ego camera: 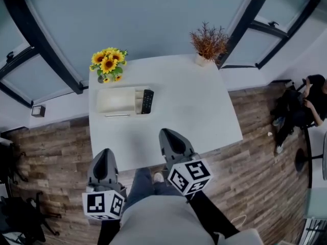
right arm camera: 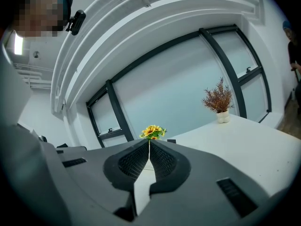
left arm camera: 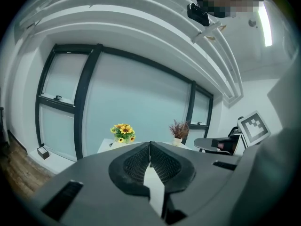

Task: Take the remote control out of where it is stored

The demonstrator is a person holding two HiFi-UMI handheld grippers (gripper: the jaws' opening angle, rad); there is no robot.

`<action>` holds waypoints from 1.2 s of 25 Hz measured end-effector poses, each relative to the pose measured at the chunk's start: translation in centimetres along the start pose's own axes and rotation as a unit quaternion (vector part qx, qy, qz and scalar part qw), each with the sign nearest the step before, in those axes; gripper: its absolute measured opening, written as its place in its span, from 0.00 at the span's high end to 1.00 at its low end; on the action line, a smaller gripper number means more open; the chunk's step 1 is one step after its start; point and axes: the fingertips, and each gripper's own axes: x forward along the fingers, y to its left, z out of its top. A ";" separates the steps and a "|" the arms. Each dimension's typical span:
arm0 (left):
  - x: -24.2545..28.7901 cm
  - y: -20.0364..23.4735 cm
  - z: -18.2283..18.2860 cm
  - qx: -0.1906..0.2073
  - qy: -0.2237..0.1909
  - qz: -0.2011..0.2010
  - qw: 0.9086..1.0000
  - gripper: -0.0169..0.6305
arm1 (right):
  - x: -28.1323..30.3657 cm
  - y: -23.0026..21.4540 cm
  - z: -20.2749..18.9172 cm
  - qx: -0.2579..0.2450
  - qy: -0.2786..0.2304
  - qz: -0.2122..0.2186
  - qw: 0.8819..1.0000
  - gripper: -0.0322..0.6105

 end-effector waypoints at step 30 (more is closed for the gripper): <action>11.1 7.9 2.6 -0.001 0.027 -0.084 0.996 0.96 | 11.2 -2.0 1.3 -0.004 0.006 -0.072 0.997 0.94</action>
